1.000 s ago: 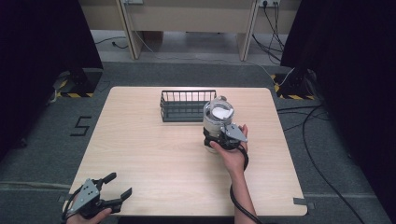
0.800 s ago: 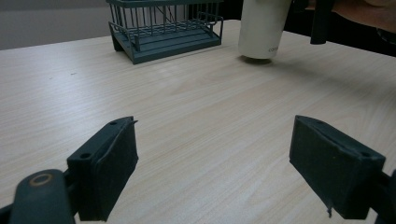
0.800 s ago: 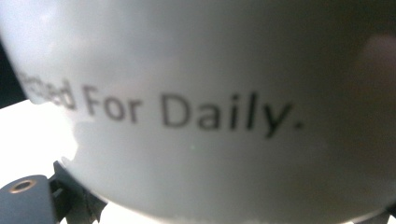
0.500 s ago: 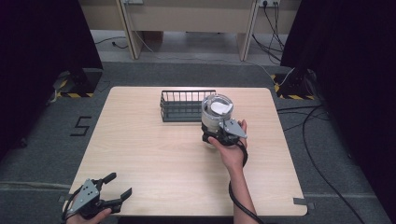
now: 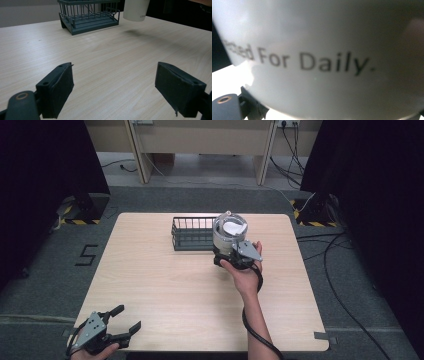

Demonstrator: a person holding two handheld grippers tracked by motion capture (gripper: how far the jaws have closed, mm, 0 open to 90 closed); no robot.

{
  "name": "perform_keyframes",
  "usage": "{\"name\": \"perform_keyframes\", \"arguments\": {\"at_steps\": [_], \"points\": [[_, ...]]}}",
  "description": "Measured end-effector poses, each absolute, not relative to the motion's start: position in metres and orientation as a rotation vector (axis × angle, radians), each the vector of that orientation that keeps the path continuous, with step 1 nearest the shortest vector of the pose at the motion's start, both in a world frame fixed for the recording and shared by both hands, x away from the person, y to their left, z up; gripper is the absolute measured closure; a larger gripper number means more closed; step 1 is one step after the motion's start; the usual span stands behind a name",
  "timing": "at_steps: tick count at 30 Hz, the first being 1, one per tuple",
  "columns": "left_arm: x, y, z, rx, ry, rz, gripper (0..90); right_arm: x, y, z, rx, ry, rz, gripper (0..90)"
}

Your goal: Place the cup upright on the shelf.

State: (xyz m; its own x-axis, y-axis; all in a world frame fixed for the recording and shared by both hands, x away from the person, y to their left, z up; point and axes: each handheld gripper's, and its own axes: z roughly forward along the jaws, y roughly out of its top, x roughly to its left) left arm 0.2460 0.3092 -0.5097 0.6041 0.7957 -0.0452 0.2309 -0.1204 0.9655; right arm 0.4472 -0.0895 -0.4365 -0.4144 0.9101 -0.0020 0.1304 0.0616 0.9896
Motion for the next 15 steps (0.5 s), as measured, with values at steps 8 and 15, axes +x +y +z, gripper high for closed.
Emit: {"name": "perform_keyframes", "arguments": {"at_steps": [8,15], "points": [[0.246,0.311,-0.510,1.651,0.870,0.603,14.5,0.455,-0.085,-0.427,1.050,1.636,1.430,9.4],[0.246,0.311,-0.509,1.648,0.870,0.605,14.5,0.462,-0.082,-0.418,1.049,1.633,1.432,9.4]]}}
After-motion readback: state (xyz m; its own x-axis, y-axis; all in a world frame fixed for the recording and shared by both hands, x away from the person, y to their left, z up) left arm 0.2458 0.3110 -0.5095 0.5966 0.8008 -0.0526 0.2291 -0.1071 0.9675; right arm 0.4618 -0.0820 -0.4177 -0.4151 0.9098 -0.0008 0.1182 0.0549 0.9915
